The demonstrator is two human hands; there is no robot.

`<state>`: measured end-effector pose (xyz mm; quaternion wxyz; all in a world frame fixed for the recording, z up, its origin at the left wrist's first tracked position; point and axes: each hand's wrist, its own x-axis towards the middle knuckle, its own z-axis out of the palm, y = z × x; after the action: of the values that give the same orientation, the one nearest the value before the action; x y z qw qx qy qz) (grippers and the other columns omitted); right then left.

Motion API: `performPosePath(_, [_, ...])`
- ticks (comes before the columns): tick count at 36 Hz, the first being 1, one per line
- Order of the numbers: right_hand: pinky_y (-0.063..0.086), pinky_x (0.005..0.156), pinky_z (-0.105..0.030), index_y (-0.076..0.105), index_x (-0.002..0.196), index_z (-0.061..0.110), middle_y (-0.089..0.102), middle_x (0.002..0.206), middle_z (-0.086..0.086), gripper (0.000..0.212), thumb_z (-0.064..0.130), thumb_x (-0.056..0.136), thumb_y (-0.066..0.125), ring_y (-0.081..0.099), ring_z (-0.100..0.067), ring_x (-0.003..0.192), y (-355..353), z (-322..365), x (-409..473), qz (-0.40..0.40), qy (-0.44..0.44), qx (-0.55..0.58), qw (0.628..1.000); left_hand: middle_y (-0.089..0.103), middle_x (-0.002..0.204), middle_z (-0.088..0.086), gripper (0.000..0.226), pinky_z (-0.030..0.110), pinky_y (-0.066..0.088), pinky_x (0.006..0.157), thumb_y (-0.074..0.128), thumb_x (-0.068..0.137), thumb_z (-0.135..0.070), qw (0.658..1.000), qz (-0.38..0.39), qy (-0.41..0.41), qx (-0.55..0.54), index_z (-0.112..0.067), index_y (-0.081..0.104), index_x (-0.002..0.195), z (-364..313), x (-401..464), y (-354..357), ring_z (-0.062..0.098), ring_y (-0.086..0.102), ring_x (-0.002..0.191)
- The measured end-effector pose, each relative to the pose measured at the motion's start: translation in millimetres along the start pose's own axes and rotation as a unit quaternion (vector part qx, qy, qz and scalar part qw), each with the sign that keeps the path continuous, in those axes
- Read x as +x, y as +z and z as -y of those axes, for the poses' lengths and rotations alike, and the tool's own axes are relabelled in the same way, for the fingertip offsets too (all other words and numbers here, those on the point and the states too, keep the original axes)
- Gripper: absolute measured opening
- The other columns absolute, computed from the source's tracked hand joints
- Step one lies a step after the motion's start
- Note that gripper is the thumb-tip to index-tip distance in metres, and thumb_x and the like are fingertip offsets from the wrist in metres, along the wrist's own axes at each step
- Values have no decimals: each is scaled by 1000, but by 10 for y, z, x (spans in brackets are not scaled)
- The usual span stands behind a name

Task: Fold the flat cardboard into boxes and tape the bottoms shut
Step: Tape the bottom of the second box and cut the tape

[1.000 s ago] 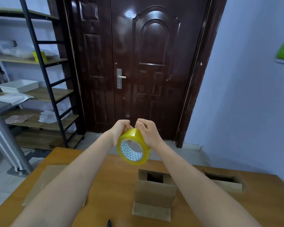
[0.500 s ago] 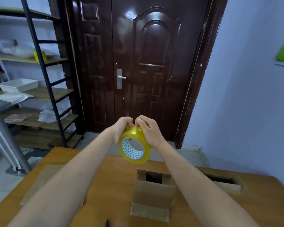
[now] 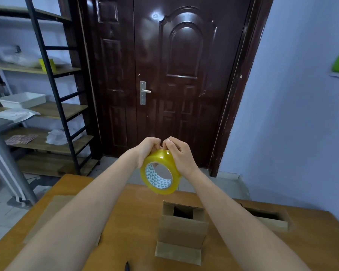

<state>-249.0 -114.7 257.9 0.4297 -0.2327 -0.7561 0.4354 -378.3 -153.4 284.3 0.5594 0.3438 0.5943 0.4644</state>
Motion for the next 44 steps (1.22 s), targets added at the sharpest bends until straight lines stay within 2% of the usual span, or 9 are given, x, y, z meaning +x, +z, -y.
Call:
performPosePath(9, [33,54,-30,42,59,12,39,55,0,38,14,97,44,36,-9,53,15,-87,-20,-20,31,3,999,40,43,7,23,19,35,44,35,74,-10,1000,2,-7,14,-3,50,58,54,34,-13,18,38,35])
performPosePath(13, [41,64,-27,54,78,5,50,71,-5,23,12,98,43,47,-13,66,-24,-41,-2,-25,33,15,999,42,42,8,22,20,36,44,35,75,-10,1000,4,5,17,-3,51,61,-4,30,-48,19,39,34])
performPosePath(17, [46,72,-23,67,96,10,63,88,0,21,3,96,47,56,-10,80,-139,45,36,64,30,-13,997,41,38,4,33,18,35,41,32,78,-9,1000,5,7,10,-4,49,50,-67,10,-157,17,40,30])
performPosePath(21, [53,68,-27,68,107,7,66,101,-16,21,2,95,52,60,-17,84,-197,110,114,135,35,-60,988,40,38,3,40,20,33,45,33,77,-10,999,9,2,48,-9,49,40,-125,-14,-244,15,38,32])
performPosePath(27, [56,61,-24,67,94,12,64,79,2,12,4,92,58,63,-12,69,-224,240,258,188,31,-110,976,39,41,0,52,18,35,42,33,77,-4,996,-3,17,91,-18,42,28,-196,-61,-238,11,36,33])
performPosePath(34, [52,57,-19,65,84,12,59,73,9,11,3,89,61,57,-4,61,-186,254,327,205,-10,-181,962,52,58,-3,27,14,43,43,42,93,-10,985,-72,42,151,-14,51,67,-182,2,-204,0,50,36])
performPosePath(37, [49,65,-28,61,82,4,51,80,5,9,-3,86,57,52,-9,71,-131,190,321,195,-66,-231,951,48,47,-5,29,15,41,42,40,90,-1,987,-56,52,141,-10,50,65,-148,27,-228,6,46,39])
performPosePath(40, [44,69,-39,50,75,14,43,82,6,21,-5,85,52,47,-17,76,-83,118,290,194,-98,-275,936,35,38,-4,28,15,35,37,36,82,6,990,-40,34,128,-10,44,59,-119,31,-233,9,35,34])
performPosePath(44, [39,65,-35,43,73,18,37,77,11,28,-6,87,46,40,-14,71,-70,53,257,197,-89,-268,939,34,38,-3,29,17,31,37,35,78,0,992,-38,-1,117,-14,34,52,-108,2,-218,10,32,31])
